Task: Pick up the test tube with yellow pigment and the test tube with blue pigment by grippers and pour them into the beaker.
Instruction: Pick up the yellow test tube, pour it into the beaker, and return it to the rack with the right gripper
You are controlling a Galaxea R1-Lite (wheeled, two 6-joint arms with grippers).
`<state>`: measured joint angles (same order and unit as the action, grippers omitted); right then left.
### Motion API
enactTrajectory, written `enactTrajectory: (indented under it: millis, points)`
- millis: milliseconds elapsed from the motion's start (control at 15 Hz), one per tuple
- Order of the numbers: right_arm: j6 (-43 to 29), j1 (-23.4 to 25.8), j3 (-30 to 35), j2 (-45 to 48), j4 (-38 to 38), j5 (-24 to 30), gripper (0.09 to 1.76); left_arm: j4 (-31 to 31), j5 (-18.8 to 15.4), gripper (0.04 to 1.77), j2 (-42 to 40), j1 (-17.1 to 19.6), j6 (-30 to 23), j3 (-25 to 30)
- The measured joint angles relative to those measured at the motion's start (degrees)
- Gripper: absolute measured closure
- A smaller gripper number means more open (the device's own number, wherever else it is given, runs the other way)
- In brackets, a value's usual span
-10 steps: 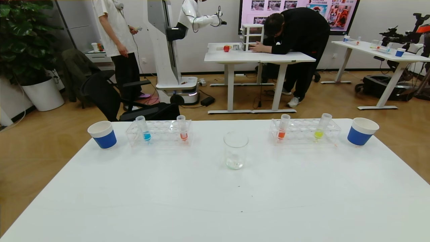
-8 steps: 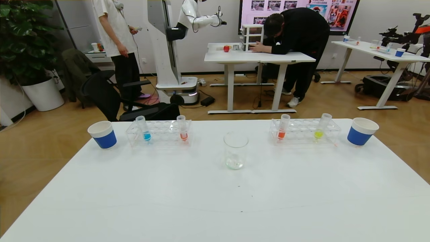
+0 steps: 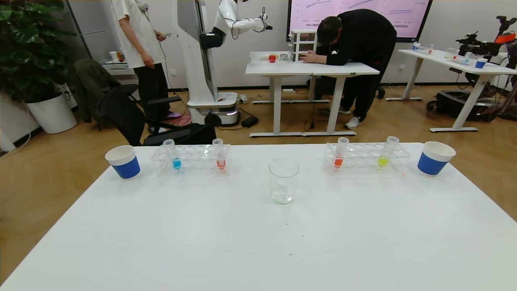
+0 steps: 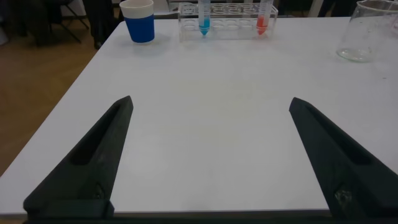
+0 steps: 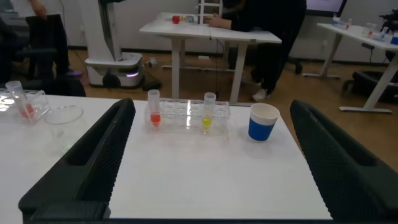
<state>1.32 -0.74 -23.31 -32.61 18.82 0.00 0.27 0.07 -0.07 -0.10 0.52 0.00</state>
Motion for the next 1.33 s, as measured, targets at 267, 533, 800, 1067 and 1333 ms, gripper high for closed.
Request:
enactTrajectory:
  millis: [267,533,800,1067,1333]
  points:
    - [-0.2,0.4,-3.6,-18.1,12.0,0.9,0.11,0.0,0.0,0.06,0.0,0.0,0.0,0.0]
    - [-0.5,2.1,-6.9,-36.4,23.7,1.8,0.11,0.0,0.0,0.06,0.0,0.0,-0.1,0.0]
    - [-0.5,3.9,-8.4,-55.3,40.4,2.5,0.11,0.0,0.0,0.06,0.0,0.0,0.0,0.0]
    - [-0.5,4.5,-8.9,-72.8,58.5,2.4,0.11,0.0,0.0,0.06,0.0,0.0,0.0,0.0]
    - [-0.6,4.9,-9.5,-86.4,69.9,2.5,0.11,0.0,0.0,0.06,0.0,0.0,0.0,0.0]
